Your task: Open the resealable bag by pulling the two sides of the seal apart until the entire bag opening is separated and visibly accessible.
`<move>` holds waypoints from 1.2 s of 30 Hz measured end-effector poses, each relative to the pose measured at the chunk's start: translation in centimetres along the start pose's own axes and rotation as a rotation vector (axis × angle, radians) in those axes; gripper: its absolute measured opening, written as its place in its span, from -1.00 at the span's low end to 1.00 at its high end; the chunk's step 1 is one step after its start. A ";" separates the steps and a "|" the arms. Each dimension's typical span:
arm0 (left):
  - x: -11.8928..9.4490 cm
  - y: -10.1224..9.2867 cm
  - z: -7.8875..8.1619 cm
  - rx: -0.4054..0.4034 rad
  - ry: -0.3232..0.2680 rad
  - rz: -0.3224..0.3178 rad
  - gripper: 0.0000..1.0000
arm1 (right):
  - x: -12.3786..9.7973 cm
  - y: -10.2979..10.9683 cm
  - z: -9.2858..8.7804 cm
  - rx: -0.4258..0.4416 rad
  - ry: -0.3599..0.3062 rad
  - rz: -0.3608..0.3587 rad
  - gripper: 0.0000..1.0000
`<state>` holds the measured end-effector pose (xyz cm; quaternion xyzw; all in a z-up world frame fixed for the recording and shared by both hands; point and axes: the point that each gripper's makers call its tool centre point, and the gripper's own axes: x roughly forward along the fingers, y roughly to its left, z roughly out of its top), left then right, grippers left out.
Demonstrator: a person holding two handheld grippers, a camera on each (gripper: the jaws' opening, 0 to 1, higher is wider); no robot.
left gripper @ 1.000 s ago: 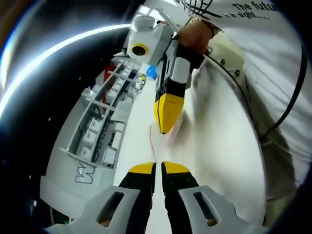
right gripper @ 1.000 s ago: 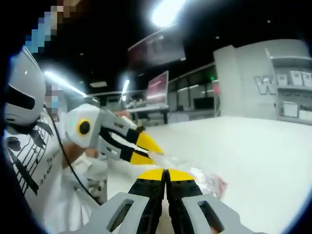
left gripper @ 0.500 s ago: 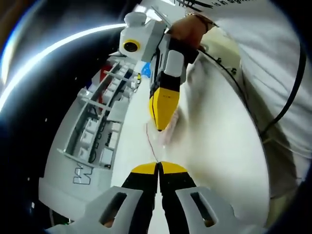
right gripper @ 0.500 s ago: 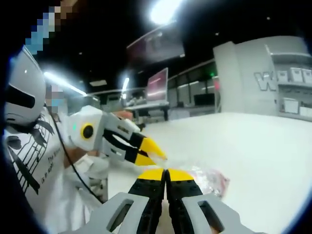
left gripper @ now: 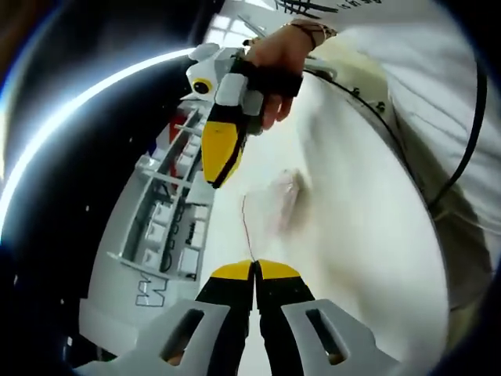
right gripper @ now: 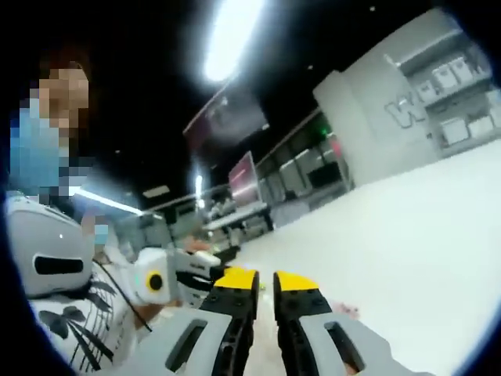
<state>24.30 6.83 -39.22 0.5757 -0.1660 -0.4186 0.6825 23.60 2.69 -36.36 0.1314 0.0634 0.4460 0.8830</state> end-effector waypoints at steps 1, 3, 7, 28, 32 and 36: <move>0.1 0.1 0.2 0.007 -0.007 -0.002 -0.99 | 0.2 0.3 -0.3 -0.005 0.015 0.016 -0.96; 0.2 0.3 0.6 0.025 -0.019 0.000 -0.99 | 0.9 0.5 -0.6 0.005 0.042 0.016 -0.94; 0.2 0.6 1.1 0.060 -0.031 0.002 -0.99 | 1.6 0.3 -0.1 0.119 0.091 0.011 -0.79; 0.2 1.4 1.8 0.157 -0.084 0.025 -0.99 | 3.1 2.0 -3.1 0.181 0.300 0.054 -0.86; 0.2 1.3 1.8 0.156 -0.084 0.025 -0.99 | 3.0 1.9 -3.3 0.178 0.300 0.044 -0.98; 0.1 1.3 1.9 0.155 -0.085 0.025 -0.99 | 2.8 1.8 -3.6 0.176 0.303 0.041 -1.00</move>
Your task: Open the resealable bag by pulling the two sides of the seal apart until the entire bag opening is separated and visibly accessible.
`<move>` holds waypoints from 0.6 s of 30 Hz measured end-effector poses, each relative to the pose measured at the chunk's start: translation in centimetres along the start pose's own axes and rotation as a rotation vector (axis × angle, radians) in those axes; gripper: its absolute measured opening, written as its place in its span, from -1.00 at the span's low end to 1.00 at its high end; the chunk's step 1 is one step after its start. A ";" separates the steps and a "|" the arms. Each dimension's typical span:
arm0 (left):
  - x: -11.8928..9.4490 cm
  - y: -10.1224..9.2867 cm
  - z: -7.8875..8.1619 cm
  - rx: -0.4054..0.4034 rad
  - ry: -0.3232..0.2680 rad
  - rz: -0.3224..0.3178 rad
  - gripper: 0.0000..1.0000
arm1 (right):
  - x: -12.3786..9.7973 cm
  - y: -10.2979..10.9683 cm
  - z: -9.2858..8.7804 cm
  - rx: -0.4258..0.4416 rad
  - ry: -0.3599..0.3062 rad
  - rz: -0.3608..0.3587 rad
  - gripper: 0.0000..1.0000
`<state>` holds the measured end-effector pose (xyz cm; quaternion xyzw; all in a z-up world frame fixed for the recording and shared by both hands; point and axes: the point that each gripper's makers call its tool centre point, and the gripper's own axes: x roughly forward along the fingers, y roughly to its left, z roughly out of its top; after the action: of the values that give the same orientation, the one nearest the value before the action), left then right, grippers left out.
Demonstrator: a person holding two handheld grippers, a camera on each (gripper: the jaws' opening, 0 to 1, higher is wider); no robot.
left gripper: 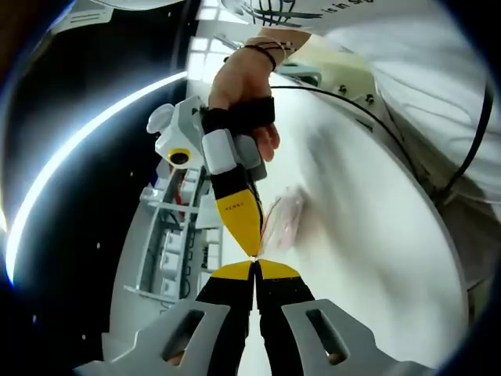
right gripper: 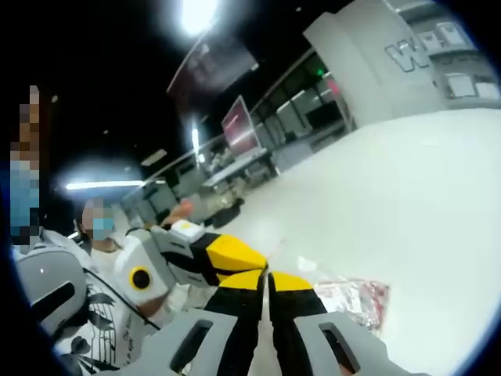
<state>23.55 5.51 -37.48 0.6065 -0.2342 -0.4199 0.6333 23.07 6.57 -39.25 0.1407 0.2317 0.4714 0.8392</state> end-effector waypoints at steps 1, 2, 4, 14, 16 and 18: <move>0.0 0.0 0.0 0.002 -0.001 -0.001 -0.99 | 0.0 0.1 -0.1 0.005 0.000 0.006 -1.00; 0.1 0.0 0.0 0.005 0.000 -0.003 -0.99 | 0.1 0.2 -0.2 0.009 0.001 0.007 -1.00; 0.1 0.0 0.0 0.004 0.001 -0.005 -0.99 | 0.1 0.3 -0.3 0.018 -0.001 0.019 -1.00; -0.2 -0.3 -0.7 -0.001 0.035 -0.006 -0.86 | -0.5 -0.1 0.2 0.009 -0.036 0.001 -1.00; -0.3 -0.1 -0.9 0.009 0.044 0.006 -0.72 | -0.6 -0.2 0.5 0.013 -0.046 -0.001 -1.00; -0.4 0.2 -0.8 0.025 0.045 0.014 -0.71 | -0.5 -0.1 0.4 0.013 -0.042 0.004 -1.00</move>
<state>24.02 6.27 -37.36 0.6219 -0.2292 -0.3988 0.6337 23.18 6.05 -38.81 0.1563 0.2169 0.4684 0.8421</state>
